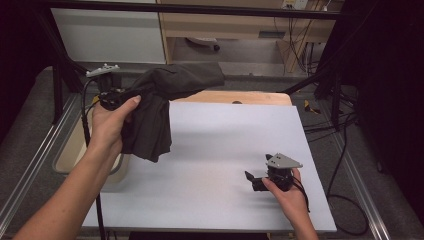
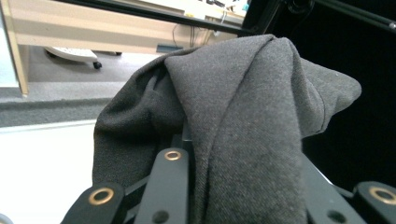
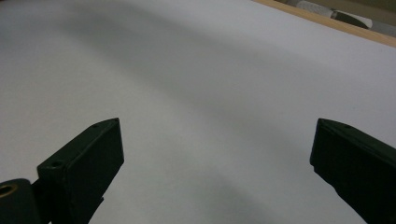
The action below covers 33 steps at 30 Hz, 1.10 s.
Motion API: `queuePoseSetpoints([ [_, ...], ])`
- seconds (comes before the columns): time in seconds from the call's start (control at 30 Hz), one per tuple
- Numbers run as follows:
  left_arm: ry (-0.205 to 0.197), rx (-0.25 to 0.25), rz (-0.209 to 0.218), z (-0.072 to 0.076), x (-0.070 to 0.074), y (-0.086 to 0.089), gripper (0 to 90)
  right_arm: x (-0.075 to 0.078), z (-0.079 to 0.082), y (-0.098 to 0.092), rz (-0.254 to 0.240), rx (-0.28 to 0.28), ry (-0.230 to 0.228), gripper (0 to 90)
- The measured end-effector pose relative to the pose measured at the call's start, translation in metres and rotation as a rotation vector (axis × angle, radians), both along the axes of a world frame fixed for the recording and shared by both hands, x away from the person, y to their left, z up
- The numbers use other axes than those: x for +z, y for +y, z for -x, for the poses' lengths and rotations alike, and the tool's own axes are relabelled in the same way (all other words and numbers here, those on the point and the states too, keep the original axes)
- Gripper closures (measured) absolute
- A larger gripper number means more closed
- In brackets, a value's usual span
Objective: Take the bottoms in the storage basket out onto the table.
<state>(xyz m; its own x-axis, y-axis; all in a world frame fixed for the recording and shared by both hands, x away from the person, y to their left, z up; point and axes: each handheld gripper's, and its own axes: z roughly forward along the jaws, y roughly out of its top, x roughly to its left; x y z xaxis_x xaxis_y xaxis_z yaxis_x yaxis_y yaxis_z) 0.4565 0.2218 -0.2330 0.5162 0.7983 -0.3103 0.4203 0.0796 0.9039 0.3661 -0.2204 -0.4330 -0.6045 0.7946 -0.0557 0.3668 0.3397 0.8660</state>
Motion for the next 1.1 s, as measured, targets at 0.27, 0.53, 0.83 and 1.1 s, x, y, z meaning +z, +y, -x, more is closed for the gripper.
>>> queuePoseSetpoints([
  [0.27, 0.031, -0.019, -0.002, -0.007, -0.011, -0.011, 74.5, 0.000, 0.001, -0.001, -0.001, -0.004, 0.000, 3.5],
  [0.53, 0.059, -0.022, 0.009, -0.008, -0.023, -0.018, 74.6, 0.000, 0.000, 0.000, -0.002, -0.002, -0.005, 3.5],
  [0.83, 0.071, -0.030, 0.007, -0.007, -0.028, -0.022, 74.6, 0.000, 0.000, -0.001, 0.002, -0.002, -0.004, 3.5],
  [1.1, 0.085, -0.044, -0.001, -0.007, -0.033, -0.027, 74.6, 0.000, 0.000, -0.001, 0.001, -0.003, -0.007, 3.5],
])
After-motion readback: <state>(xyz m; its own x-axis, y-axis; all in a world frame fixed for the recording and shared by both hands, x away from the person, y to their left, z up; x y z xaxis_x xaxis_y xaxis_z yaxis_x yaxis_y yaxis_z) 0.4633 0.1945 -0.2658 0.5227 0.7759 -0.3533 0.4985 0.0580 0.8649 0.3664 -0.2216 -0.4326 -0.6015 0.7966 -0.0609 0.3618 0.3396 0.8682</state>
